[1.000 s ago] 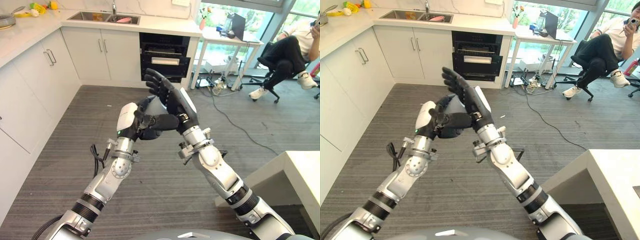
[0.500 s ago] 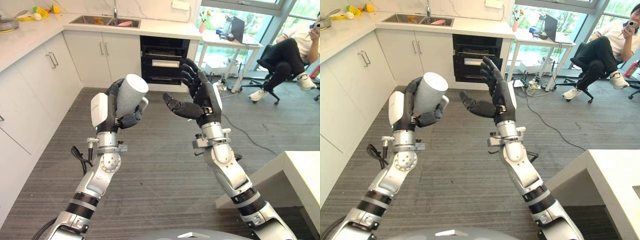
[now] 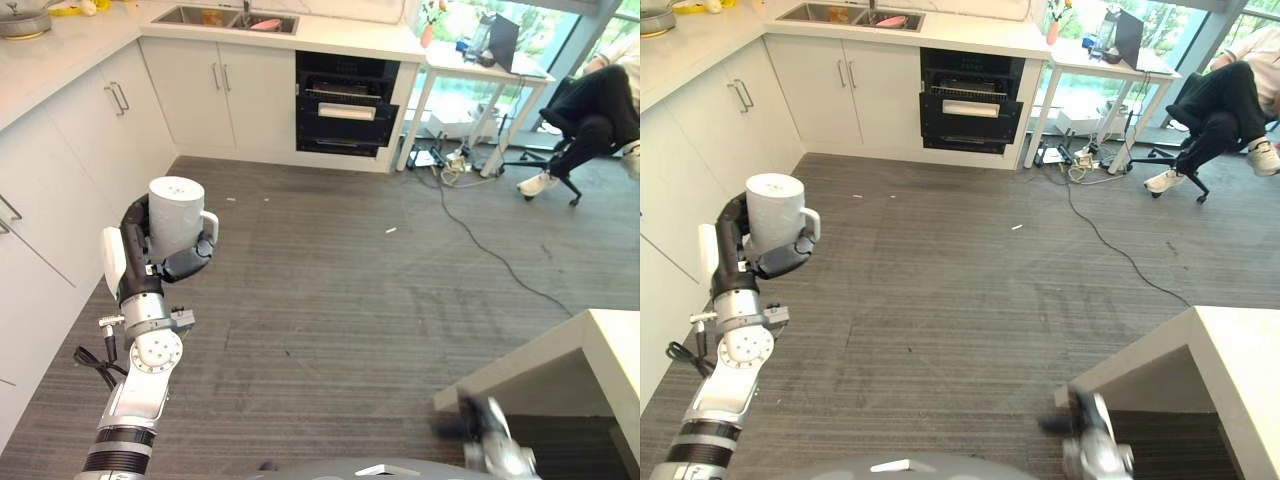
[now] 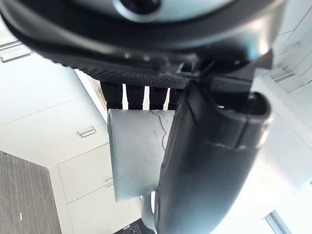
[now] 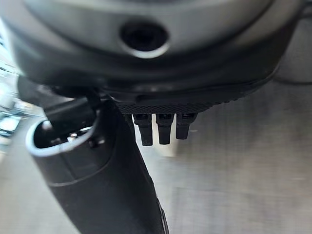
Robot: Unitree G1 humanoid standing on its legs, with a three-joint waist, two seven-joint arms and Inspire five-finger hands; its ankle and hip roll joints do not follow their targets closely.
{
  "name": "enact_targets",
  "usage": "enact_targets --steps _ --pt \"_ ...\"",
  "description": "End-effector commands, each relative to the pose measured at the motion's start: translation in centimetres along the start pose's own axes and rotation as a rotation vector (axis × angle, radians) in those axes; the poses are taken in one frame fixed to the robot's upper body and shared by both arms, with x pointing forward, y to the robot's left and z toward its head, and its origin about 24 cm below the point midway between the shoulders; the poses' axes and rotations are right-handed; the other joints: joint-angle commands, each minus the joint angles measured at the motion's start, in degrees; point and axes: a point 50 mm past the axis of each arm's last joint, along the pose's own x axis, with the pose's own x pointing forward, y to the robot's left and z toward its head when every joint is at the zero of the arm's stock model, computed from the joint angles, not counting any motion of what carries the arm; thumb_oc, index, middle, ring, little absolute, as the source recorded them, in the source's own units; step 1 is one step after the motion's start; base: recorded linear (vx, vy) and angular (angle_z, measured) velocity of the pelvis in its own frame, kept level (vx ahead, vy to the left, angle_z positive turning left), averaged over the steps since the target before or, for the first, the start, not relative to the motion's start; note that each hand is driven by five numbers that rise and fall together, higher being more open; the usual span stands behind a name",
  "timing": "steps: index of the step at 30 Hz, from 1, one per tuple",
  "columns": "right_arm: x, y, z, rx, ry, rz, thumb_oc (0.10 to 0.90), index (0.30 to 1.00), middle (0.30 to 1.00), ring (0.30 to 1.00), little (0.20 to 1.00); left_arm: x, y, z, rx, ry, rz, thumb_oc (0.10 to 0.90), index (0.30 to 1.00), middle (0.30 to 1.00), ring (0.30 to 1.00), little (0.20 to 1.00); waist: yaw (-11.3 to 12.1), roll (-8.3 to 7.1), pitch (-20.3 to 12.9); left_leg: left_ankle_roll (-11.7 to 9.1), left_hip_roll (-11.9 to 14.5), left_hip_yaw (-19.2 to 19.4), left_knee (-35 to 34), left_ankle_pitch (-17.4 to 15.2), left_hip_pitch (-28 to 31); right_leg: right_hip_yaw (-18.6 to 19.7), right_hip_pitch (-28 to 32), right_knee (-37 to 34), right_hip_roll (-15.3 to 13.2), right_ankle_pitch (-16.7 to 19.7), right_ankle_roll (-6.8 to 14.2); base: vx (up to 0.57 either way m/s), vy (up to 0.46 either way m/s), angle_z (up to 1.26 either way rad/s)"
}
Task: Place the dishes in the dishwasher.
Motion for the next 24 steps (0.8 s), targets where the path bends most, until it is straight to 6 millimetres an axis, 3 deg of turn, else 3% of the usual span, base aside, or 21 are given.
enact_targets --steps 1,2,3,4,5,8,9,10,11,13,15,16,17,18,21,22,24 --pt "0.7 0.2 6.7 -0.071 -0.251 0.024 0.8 0.9 0.9 0.9 0.9 3.2 -0.7 7.7 -0.164 -0.374 -0.027 0.4 0.3 0.3 0.3 0.3 -2.1 1.56 -1.8 -2.7 3.6 -2.7 0.2 -2.6 0.2 -1.4 -0.5 3.3 -1.0 -5.7 2.1 0.01 -0.156 0.02" --pt "0.9 0.3 6.2 -0.082 -0.223 0.023 0.8 0.9 0.9 0.9 0.9 3.2 -0.8 7.8 -0.178 -0.371 -0.03 0.4 0.3 0.3 0.3 0.3 -2.2 1.69 -1.4 -3.0 4.3 -2.6 0.5 -2.3 0.2 -1.3 -0.8 4.1 -0.5 -6.1 1.7 -0.04 -0.229 0.0" --pt "1.1 0.6 5.7 -0.107 -0.183 0.041 0.8 0.9 0.9 0.9 0.9 3.2 -1.0 8.0 -0.206 -0.369 -0.051 0.4 0.3 0.3 0.3 0.3 -2.2 1.48 0.3 -3.0 4.9 -2.7 6.9 -3.8 -2.0 0.0 -1.5 6.5 0.6 -7.2 0.3 -0.04 -0.173 -0.06" --pt "1.1 0.6 5.7 -0.107 -0.184 0.041 0.8 0.9 0.9 0.9 0.9 3.2 -1.0 8.0 -0.206 -0.369 -0.051 0.4 0.3 0.3 0.3 0.3 -2.2 1.49 0.3 -3.0 4.9 -2.7 7.1 -3.9 -2.2 0.0 -1.6 6.5 0.6 -7.2 0.3 -0.02 -0.2 -0.13" --pt "1.2 0.8 5.5 -0.124 -0.168 0.054 0.8 0.9 0.9 0.9 0.9 3.2 -1.3 8.0 -0.231 -0.358 -0.066 0.4 0.3 0.3 0.3 0.3 -2.0 1.47 1.6 -3.1 4.6 -2.4 13.6 -4.0 -4.3 0.2 -1.3 7.6 1.2 -8.1 -0.2 -0.01 -0.136 -0.13" --pt "1.2 0.7 6.0 -0.15 -0.177 0.062 0.8 0.9 0.9 0.9 0.9 2.7 -2.8 8.2 -0.306 -0.326 -0.155 0.4 0.3 0.3 0.3 0.3 -0.6 1.02 5.5 -1.7 4.1 -1.8 32.9 4.2 -15.5 0.0 0.5 8.7 1.9 -8.9 -2.6 -0.01 -0.187 -0.04" --pt "1.2 0.7 6.1 -0.148 -0.178 0.061 0.8 0.9 0.9 0.9 0.9 2.8 -2.8 8.2 -0.308 -0.328 -0.157 0.4 0.3 0.3 0.3 0.3 -0.7 1.26 5.5 -1.6 4.2 -2.2 34.0 3.9 -16.3 -0.2 0.4 8.8 2.1 -8.9 -2.6 0.07 -0.236 0.09" --pt "1.5 0.1 6.3 -0.117 -0.158 0.032 0.8 0.9 0.9 0.9 0.9 2.1 -5.4 8.7 -0.381 -0.306 -0.274 0.4 0.3 0.3 0.3 0.3 0.4 1.81 7.4 -0.7 3.3 2.9 44.5 4.7 -26.5 -2.3 3.7 7.3 2.7 -10.4 -3.9 0.15 -0.17 0.08" --pt "1.6 0.0 6.1 -0.098 -0.138 0.022 0.8 0.9 0.9 0.9 0.9 1.8 -6.0 8.7 -0.403 -0.294 -0.314 0.4 0.3 0.3 0.3 0.3 0.8 2.35 7.5 -0.8 3.7 5.5 42.6 4.6 -28.9 -2.8 5.1 6.7 3.0 -11.1 -4.2 0.18 -0.175 -0.04" --pt "1.6 0.1 6.0 -0.08 -0.126 0.021 0.8 0.9 0.9 0.9 0.9 1.6 -6.2 8.8 -0.409 -0.296 -0.34 0.4 0.3 0.3 0.3 0.3 1.5 3.0 7.2 -0.6 3.6 6.9 39.8 4.2 -30.0 -2.8 6.5 5.7 3.2 -11.9 -4.2 0.23 0.049 0.47" --pt "1.7 0.3 6.2 -0.061 -0.122 0.023 0.8 0.9 0.9 0.9 0.9 1.3 -6.0 9.0 -0.418 -0.304 -0.363 0.4 0.3 0.3 0.3 0.3 3.2 4.11 6.4 0.0 2.2 9.1 26.7 4.9 -30.0 -2.1 8.0 4.4 3.3 -13.4 -3.5 0.47 0.196 0.81" --pt "1.9 0.4 6.6 -0.066 -0.119 0.019 0.8 0.9 0.9 0.9 0.9 1.2 -5.6 8.7 -0.406 -0.302 -0.36 0.4 0.3 0.3 0.3 0.3 4.9 4.68 5.5 -1.1 1.5 9.8 14.8 8.4 -30.4 -1.9 10.3 3.1 3.2 -15.0 -2.8 0.4 0.183 0.43" --pt "1.9 0.4 6.6 -0.066 -0.119 0.019 0.8 0.9 0.9 0.9 0.9 1.2 -5.6 8.7 -0.405 -0.302 -0.36 0.4 0.3 0.3 0.3 0.3 4.9 4.54 5.6 -1.0 1.3 9.9 14.4 8.6 -30.2 -1.9 10.3 3.1 3.1 -15.0 -2.8 0.53 0.222 0.02" --pt "1.9 0.5 7.0 -0.062 -0.121 0.022 0.8 0.9 0.9 0.9 0.9 1.1 -5.4 8.3 -0.387 -0.291 -0.352 0.4 0.3 0.3 0.3 0.3 6.3 4.33 5.4 -2.1 2.7 10.4 8.6 10.1 -33.2 -1.7 13.0 2.2 2.6 -16.8 -2.0 0.4 0.153 -0.48" --pt "1.9 1.1 6.3 -0.045 -0.087 0.044 0.8 0.9 0.9 0.9 0.9 0.7 -4.8 7.5 -0.355 -0.269 -0.355 0.4 0.3 0.3 0.3 0.3 7.4 3.87 3.8 -1.1 3.8 14.5 5.9 10.9 -32.1 -1.8 14.5 2.5 2.1 -18.2 -0.9 0.35 0.155 -0.13" --pt "1.8 1.5 5.7 -0.026 -0.067 0.054 0.8 0.9 0.9 0.9 0.9 0.4 -4.6 7.1 -0.342 -0.255 -0.362 0.4 0.3 0.3 0.3 0.3 7.8 3.35 3.1 -0.8 3.8 15.4 5.6 13.0 -31.2 -1.8 14.4 3.0 1.2 -18.7 -0.5 0.5 0.264 -0.33" --pt "1.6 1.8 4.4 -0.002 -0.016 0.067 0.8 0.9 0.9 0.9 0.9 0.2 -4.3 6.7 -0.302 -0.254 -0.389 0.4 0.3 0.3 0.3 0.3 8.7 1.41 1.0 0.6 1.6 14.3 8.0 14.0 -31.6 -2.2 13.5 7.1 -1.5 -18.6 1.2 0.49 0.241 -0.23"
